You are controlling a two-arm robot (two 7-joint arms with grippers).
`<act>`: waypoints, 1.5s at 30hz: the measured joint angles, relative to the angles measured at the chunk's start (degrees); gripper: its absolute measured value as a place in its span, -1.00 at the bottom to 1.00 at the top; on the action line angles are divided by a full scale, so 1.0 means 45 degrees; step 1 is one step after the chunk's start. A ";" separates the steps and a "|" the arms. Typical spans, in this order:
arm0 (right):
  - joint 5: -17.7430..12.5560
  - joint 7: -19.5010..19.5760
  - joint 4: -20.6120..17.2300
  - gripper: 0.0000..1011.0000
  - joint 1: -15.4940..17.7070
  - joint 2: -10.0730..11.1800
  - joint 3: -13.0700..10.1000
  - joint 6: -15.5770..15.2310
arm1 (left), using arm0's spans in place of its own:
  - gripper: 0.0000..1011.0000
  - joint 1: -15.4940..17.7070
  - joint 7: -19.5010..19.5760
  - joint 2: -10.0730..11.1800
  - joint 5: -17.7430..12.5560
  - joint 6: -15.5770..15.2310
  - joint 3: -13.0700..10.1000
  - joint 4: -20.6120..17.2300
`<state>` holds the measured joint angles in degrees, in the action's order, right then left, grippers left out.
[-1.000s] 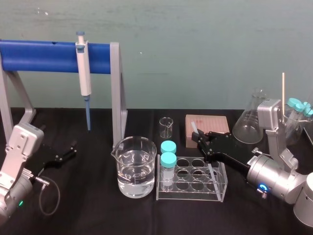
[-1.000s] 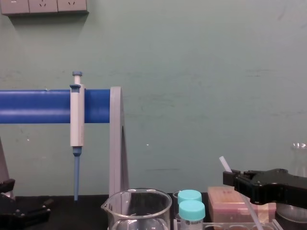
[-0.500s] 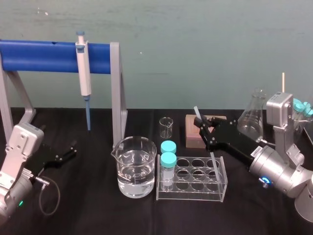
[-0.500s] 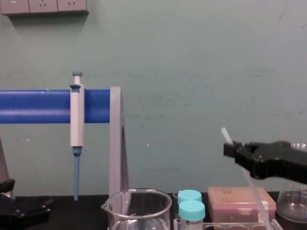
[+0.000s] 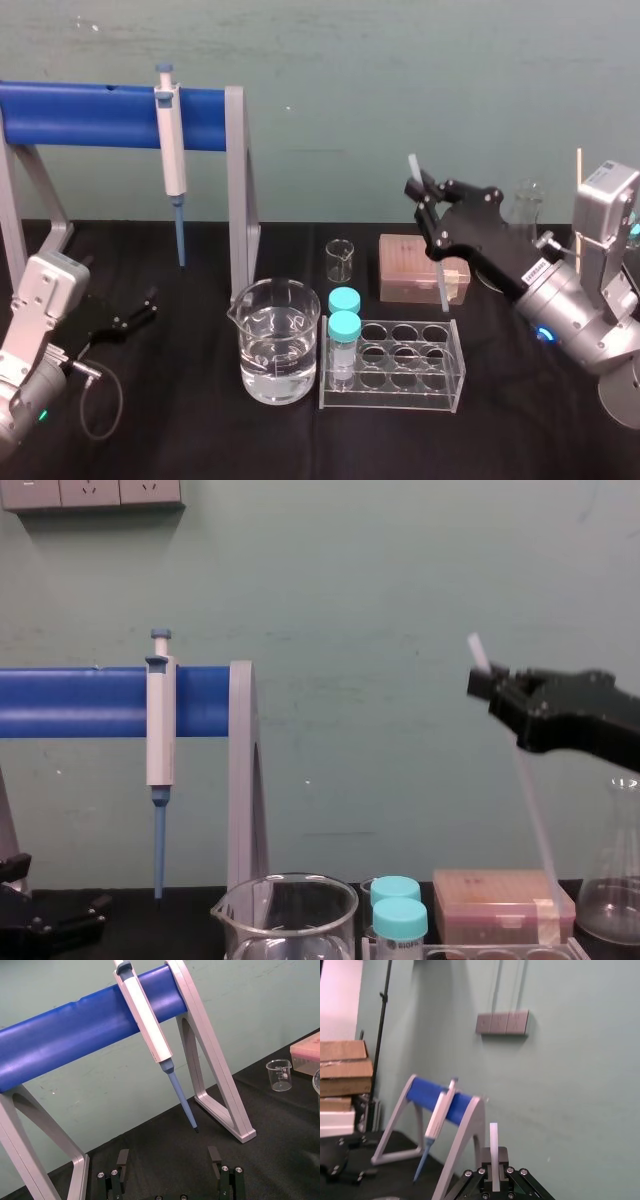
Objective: Pick up the stirring rod with one hand, then place it down.
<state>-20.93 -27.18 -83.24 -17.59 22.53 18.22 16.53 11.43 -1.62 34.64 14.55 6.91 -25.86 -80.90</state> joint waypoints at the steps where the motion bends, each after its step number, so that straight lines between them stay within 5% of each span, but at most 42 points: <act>1: 0.0079 0.0021 -0.0010 -0.86 0.0001 -0.0049 -0.0043 0.0196 | 0.98 0.0000 0.0000 0.0001 -0.0001 0.0000 0.0000 0.0001; 9: 0.0178 -0.0001 0.0479 -0.86 0.0278 -0.0688 -0.0536 0.2398 | 0.98 0.0000 0.0000 0.0001 0.0000 0.0000 0.0000 0.0001; 13: -0.0070 -0.0214 0.0724 -0.86 0.0399 -0.0879 -0.0706 0.2779 | 0.98 0.0000 0.0000 0.0000 -0.0001 0.0000 0.0000 0.0000; 45: -0.0117 -0.0402 0.1091 -0.86 0.0554 -0.1038 -0.0962 0.2693 | 0.98 0.0000 0.0000 0.0001 0.0000 0.0000 0.0000 0.0000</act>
<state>-21.46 -28.99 -78.33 -15.10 17.86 13.89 28.65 11.43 -1.62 34.65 14.55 6.91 -25.86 -80.90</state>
